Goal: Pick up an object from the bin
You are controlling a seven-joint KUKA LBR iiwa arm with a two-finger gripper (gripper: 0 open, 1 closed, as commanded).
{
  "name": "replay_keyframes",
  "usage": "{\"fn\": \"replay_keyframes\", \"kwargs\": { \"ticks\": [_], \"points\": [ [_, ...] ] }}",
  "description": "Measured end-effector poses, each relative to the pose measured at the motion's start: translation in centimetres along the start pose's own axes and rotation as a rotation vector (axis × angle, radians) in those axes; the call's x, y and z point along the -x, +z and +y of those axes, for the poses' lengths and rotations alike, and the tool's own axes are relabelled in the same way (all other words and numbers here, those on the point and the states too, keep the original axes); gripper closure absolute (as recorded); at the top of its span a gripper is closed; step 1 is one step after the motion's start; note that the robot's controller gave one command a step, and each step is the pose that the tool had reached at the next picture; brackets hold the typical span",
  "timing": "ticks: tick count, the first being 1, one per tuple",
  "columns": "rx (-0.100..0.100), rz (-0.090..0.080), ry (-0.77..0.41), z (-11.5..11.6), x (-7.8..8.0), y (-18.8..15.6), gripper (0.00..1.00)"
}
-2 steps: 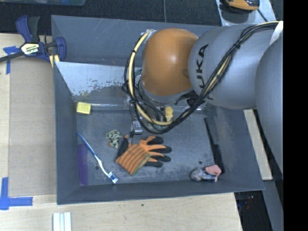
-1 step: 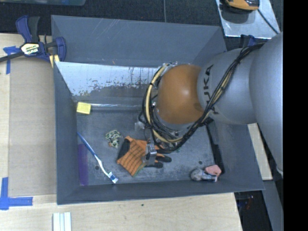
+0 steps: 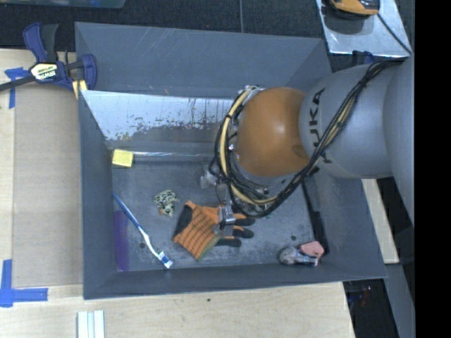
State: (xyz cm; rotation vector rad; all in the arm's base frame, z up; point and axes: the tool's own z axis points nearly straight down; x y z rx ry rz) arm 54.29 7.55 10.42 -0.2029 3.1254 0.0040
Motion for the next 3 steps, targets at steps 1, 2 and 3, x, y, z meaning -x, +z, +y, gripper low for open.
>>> {"fn": "replay_keyframes", "kwargs": {
  "ticks": [1,2,3],
  "points": [
    [-0.002,0.003,0.016,-0.2,0.1,2.4,0.00],
    [-0.001,-0.008,-0.043,-1.4,0.4,3.3,0.00],
    [-0.001,-0.009,0.010,-0.5,0.4,3.2,1.00]
  ]
}}
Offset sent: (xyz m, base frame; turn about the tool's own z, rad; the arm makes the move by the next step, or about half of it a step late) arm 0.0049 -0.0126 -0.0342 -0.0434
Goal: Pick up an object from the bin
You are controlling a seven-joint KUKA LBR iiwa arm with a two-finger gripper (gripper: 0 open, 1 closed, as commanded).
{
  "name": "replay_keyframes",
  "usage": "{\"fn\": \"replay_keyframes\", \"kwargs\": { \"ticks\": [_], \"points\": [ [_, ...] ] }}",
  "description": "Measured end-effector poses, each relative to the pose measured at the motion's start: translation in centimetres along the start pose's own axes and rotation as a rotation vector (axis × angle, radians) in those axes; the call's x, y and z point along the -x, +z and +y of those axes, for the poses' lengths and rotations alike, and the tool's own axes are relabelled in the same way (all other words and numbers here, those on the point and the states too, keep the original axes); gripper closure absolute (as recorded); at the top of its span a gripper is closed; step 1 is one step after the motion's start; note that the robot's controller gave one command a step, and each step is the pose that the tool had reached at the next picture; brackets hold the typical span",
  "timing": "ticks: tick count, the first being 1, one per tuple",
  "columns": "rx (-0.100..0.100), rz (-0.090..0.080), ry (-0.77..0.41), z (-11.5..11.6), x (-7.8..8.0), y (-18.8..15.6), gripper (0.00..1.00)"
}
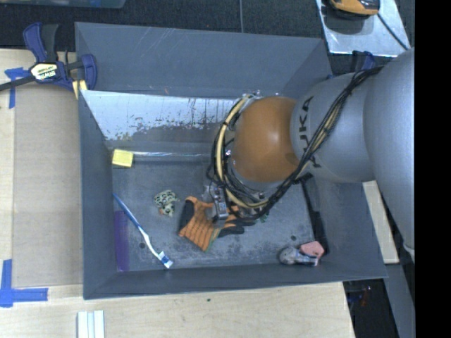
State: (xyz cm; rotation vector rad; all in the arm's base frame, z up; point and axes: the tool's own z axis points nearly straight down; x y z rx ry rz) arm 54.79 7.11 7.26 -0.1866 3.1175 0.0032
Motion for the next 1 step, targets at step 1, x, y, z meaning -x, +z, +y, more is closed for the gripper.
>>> {"fn": "replay_keyframes", "kwargs": {
  "ticks": [1],
  "points": [
    [0.000,0.000,0.000,0.00,0.00,0.00,1.00]
  ]
}}
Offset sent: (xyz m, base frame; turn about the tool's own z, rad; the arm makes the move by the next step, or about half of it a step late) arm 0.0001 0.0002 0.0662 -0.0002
